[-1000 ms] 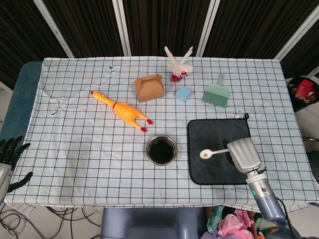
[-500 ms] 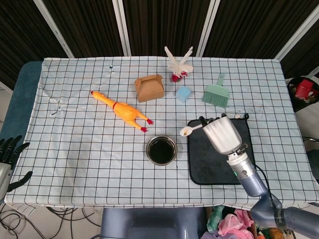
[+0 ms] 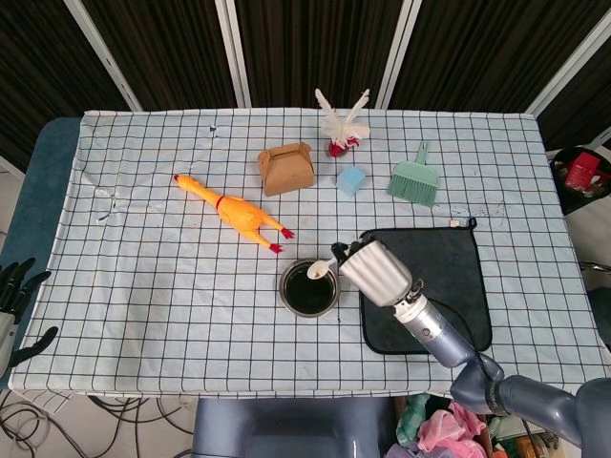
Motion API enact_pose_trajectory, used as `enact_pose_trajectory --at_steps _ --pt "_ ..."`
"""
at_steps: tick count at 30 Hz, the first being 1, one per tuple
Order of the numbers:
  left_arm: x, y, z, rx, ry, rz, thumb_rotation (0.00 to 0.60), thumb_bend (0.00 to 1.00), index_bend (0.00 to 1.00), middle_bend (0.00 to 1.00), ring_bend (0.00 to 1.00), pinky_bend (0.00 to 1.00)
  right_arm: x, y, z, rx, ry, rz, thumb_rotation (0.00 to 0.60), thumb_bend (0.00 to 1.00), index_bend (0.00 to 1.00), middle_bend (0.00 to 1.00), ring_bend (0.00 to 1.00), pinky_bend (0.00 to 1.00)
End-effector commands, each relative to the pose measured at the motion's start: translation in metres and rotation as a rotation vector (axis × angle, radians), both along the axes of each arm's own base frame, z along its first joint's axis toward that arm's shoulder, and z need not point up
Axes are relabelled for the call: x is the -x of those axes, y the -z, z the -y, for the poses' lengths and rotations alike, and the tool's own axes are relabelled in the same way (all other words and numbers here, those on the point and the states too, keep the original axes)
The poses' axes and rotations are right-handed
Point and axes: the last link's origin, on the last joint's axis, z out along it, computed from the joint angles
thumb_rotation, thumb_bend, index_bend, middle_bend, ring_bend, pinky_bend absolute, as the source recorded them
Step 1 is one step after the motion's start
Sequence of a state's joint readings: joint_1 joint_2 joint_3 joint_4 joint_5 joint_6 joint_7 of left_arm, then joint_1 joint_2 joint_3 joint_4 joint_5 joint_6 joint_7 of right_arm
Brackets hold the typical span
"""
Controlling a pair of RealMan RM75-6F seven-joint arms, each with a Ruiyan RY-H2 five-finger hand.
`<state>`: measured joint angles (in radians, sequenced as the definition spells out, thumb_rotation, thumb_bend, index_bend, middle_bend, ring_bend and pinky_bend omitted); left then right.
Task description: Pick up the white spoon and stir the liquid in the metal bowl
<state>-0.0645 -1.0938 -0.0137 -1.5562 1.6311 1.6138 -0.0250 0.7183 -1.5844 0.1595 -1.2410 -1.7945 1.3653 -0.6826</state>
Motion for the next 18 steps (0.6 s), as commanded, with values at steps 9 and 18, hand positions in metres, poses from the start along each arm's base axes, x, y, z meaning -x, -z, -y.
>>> enact_pose_trajectory --at_steps 9,18 --pt "0.0 0.0 0.0 0.006 -0.002 0.001 0.6 0.21 0.15 0.03 0.0 0.0 0.003 0.04 -0.011 0.015 -0.041 -0.076 0.6 0.38 0.64 0.9 1.0 0.98" --pt "0.001 -0.002 -0.001 -0.006 -0.006 0.004 0.6 0.21 0.15 0.03 0.0 0.0 0.008 0.058 -0.009 0.043 -0.059 -0.096 0.6 0.38 0.66 0.9 1.0 0.98"
